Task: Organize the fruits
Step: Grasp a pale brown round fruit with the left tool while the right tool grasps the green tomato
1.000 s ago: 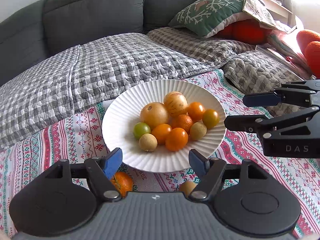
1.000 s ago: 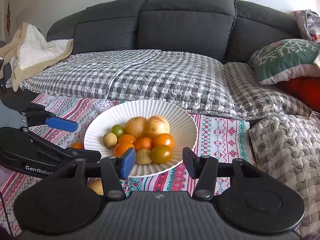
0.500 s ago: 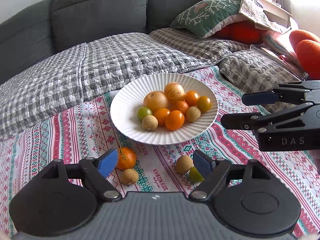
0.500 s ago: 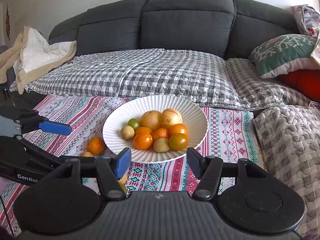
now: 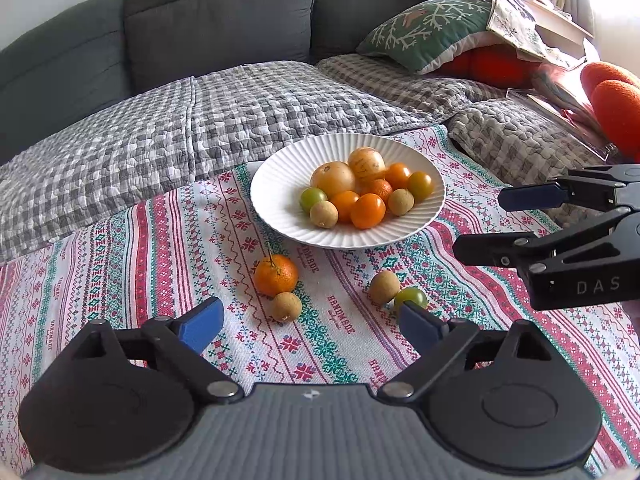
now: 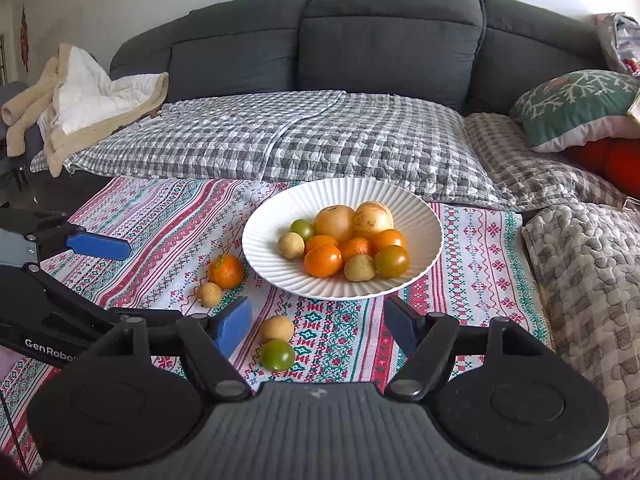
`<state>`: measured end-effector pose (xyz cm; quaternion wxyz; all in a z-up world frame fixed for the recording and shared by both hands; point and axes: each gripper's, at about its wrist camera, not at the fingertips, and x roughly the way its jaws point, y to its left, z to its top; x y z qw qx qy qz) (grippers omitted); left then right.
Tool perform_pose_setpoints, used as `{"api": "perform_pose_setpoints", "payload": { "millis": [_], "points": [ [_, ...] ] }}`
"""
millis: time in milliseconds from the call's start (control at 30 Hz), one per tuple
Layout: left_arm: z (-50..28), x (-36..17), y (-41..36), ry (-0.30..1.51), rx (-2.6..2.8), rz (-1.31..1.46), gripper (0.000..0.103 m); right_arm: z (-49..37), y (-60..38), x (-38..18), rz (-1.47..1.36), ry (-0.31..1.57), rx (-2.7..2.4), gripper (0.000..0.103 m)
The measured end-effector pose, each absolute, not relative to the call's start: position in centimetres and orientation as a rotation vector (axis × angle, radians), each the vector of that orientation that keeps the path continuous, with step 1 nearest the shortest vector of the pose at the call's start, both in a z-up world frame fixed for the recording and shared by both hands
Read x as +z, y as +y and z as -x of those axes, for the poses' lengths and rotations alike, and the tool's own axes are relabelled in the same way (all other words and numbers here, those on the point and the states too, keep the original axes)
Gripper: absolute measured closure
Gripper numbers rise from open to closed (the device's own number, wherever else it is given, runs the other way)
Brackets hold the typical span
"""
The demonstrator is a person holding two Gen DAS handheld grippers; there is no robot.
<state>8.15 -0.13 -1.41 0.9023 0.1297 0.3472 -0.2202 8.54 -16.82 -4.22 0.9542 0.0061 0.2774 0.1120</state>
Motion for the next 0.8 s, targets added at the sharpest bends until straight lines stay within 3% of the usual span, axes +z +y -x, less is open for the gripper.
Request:
{"api": "perform_pose_setpoints", "payload": {
  "millis": [267,800],
  "points": [
    [-7.7,-2.6,2.3,0.729,-0.402,-0.184,0.007,-8.1,-15.8,-5.5,-0.022,0.587,0.235,0.018],
    [-9.2,-6.5,3.1,0.750,-0.260,-0.202,0.007,-8.8,-14.5,-9.3,0.019,0.676,0.223,0.011]
  ]
}}
